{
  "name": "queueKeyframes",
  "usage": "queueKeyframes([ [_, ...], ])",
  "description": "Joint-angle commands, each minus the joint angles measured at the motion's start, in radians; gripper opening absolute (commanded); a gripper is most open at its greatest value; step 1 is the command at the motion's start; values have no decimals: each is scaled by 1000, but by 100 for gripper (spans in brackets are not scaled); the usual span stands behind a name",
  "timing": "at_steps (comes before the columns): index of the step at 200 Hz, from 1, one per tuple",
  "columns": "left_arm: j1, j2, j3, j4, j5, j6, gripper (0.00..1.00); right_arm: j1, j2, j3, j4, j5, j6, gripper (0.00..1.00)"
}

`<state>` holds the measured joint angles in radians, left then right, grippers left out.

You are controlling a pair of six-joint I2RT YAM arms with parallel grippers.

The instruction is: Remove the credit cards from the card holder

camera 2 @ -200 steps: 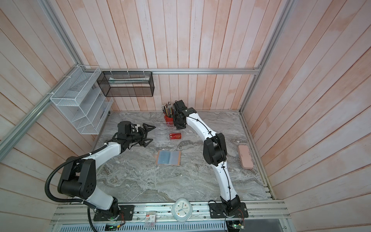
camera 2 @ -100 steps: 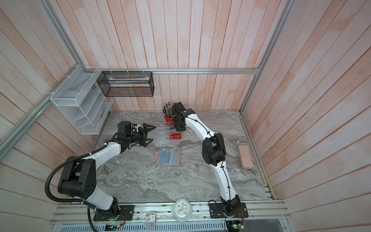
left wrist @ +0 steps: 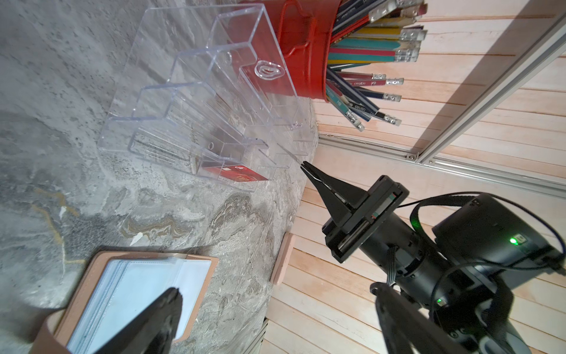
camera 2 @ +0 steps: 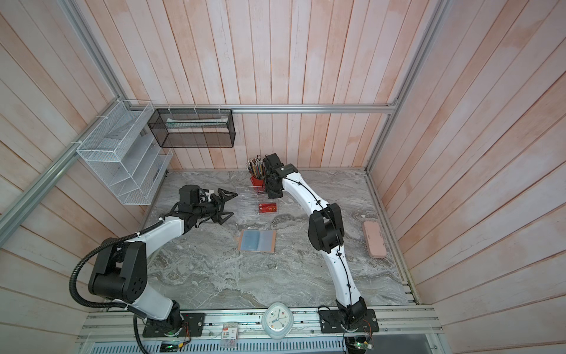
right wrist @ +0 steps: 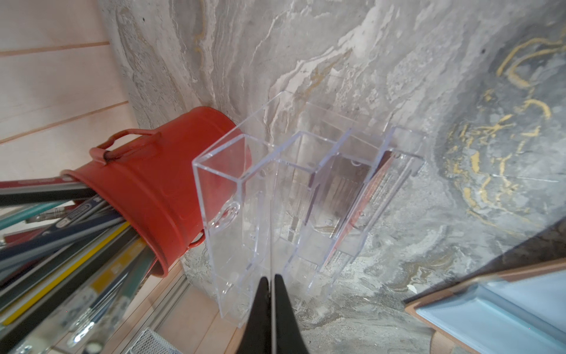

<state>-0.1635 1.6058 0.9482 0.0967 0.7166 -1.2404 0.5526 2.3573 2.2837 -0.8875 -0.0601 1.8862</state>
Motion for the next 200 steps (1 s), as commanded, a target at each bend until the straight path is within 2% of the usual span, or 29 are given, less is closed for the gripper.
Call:
queueKeyframes([
  [1,8,15,-3,11,15,24,100,-9,26,13,-24,15,24,0],
  [200,26,20,-39,34,31,30,100,-14,42,-55,19,-1,11,0],
])
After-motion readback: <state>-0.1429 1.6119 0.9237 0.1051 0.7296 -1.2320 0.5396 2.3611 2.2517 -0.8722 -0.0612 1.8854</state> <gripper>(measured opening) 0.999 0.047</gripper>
